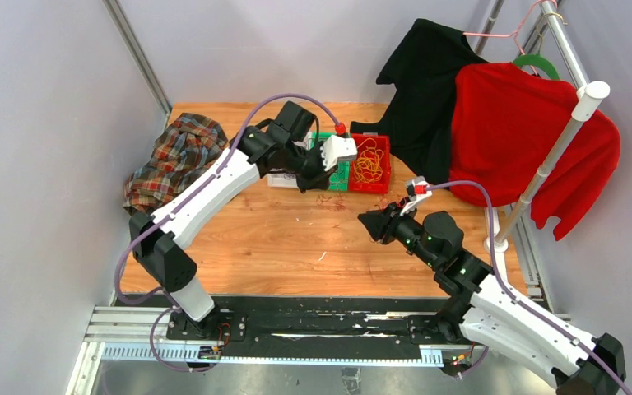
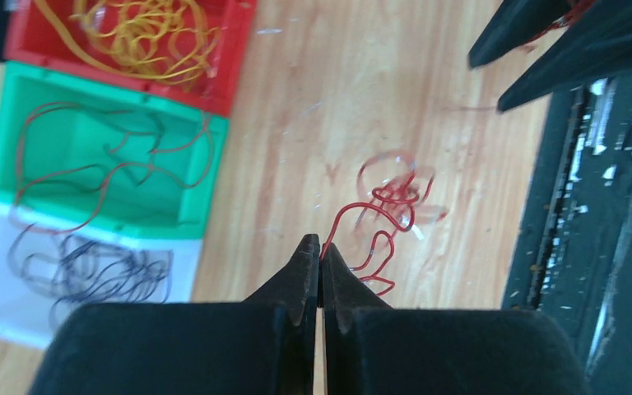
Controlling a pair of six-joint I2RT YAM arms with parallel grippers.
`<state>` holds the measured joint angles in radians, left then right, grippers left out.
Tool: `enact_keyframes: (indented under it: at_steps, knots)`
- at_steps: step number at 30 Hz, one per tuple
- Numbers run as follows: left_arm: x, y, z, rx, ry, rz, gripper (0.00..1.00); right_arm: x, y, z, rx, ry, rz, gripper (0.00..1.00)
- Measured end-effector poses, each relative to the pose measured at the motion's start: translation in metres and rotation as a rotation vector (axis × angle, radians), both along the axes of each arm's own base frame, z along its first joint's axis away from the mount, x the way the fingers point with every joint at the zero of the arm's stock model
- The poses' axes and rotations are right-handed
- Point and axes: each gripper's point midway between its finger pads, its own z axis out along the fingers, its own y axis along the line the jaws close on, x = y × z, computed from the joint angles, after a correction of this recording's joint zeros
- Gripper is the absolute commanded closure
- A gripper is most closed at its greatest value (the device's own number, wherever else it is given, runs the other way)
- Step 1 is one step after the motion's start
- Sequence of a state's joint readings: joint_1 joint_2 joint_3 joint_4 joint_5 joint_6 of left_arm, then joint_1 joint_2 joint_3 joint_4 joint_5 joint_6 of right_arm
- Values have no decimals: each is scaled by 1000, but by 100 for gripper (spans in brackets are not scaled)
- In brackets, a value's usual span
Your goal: Untangle the cables
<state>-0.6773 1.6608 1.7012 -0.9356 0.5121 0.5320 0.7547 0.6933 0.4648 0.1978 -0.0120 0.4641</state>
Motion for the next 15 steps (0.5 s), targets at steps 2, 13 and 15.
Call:
enact_keyframes:
  at_steps: [2,13,15]
  knots:
    - [6,8,8,20,-61,28,99,0,-9,-4,-12,5,-34,66]
    - [37,22,14,90,-217,104,99,8,-19,-20,-88,42,-96,73]
    - [52,21,7,112,-251,123,99,10,-17,-26,-108,56,-96,81]
